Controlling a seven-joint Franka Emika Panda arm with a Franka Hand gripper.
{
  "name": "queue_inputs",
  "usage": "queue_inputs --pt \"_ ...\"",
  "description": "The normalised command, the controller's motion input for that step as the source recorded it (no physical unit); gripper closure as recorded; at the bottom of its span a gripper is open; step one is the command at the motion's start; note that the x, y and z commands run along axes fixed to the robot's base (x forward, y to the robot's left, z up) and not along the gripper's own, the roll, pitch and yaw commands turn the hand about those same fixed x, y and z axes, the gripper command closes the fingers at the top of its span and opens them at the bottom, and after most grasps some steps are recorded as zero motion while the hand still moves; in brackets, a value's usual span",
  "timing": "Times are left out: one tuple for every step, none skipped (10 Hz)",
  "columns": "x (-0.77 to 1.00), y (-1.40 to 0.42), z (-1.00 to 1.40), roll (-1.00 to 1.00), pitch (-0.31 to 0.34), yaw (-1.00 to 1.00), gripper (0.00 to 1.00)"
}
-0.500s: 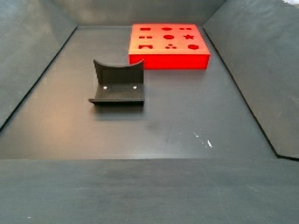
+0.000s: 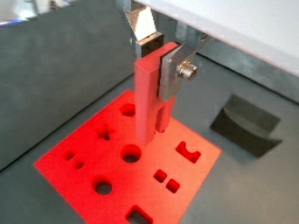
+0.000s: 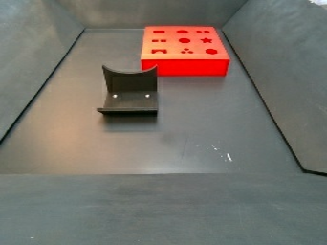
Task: Insert the double-square object.
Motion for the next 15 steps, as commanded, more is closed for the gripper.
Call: queue_inputs --pt "0.11 0.12 -0.40 0.00 0.013 -0.92 1.00" --pt "0.08 0.12 -0.39 0.00 0.031 -0.93 1.00" --pt "0.01 0.11 -0.37 0.00 0.066 -0.93 1.00" --pt "0.00 0.09 -0.30 0.00 0.074 -0.93 1.00" --pt "0.00 0.07 -0.24 0.00 0.054 -0.95 1.00" --pt "0.00 0.05 -0.18 0.00 0.029 -0.97 1.00" --pt "0.00 0.03 -0.13 0.00 0.027 -0.97 1.00" --pt "0.00 0.00 -0.08 0.01 0.041 -0.98 1.00" --pt "0.00 0.00 -0.04 0.02 0.000 -1.00 1.00" --pt "0.00 0.00 -0.05 0.02 0.000 -1.00 1.00" --pt "0.00 0.00 -0.05 0.00 0.000 -1.00 1.00" --pt "0.06 0.00 -0.06 0.00 -0.003 -1.00 1.00" --pt "0.06 0.00 -0.09 0.00 -0.016 -1.00 1.00" --pt "0.08 0.01 -0.11 -0.01 -0.073 -1.00 1.00" --pt "0.17 0.00 -0.23 -0.01 -0.151 -0.87 1.00"
